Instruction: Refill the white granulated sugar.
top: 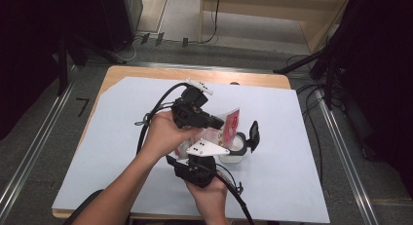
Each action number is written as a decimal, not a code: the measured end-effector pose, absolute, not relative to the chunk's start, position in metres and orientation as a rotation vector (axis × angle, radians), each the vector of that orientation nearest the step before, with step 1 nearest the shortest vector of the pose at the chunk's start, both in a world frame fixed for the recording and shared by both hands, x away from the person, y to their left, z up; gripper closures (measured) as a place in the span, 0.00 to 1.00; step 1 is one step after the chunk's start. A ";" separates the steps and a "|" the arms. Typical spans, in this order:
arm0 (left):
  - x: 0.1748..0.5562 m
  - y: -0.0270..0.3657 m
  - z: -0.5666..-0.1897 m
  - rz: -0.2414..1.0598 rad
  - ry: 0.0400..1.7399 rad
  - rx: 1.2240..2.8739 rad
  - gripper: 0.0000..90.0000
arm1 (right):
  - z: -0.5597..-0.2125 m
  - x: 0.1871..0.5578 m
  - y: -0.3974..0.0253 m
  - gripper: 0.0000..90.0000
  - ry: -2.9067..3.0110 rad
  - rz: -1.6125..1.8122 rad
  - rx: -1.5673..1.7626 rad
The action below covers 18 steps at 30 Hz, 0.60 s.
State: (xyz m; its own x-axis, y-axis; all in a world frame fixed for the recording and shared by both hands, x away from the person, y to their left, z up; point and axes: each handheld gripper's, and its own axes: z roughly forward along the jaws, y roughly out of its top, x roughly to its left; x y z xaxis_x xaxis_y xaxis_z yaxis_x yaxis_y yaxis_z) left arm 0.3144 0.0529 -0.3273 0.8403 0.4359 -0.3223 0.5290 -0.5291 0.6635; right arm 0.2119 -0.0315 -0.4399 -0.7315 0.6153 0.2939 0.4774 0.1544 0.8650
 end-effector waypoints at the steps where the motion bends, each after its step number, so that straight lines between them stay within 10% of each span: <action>1: 0.314 0.053 -0.327 -0.148 0.701 2.207 0.98 | -0.440 0.212 -0.031 0.70 2.286 1.634 1.091; 18: 0.314 0.051 -0.327 -0.141 0.700 2.205 0.98 | -0.439 0.212 -0.033 0.70 2.282 1.642 1.095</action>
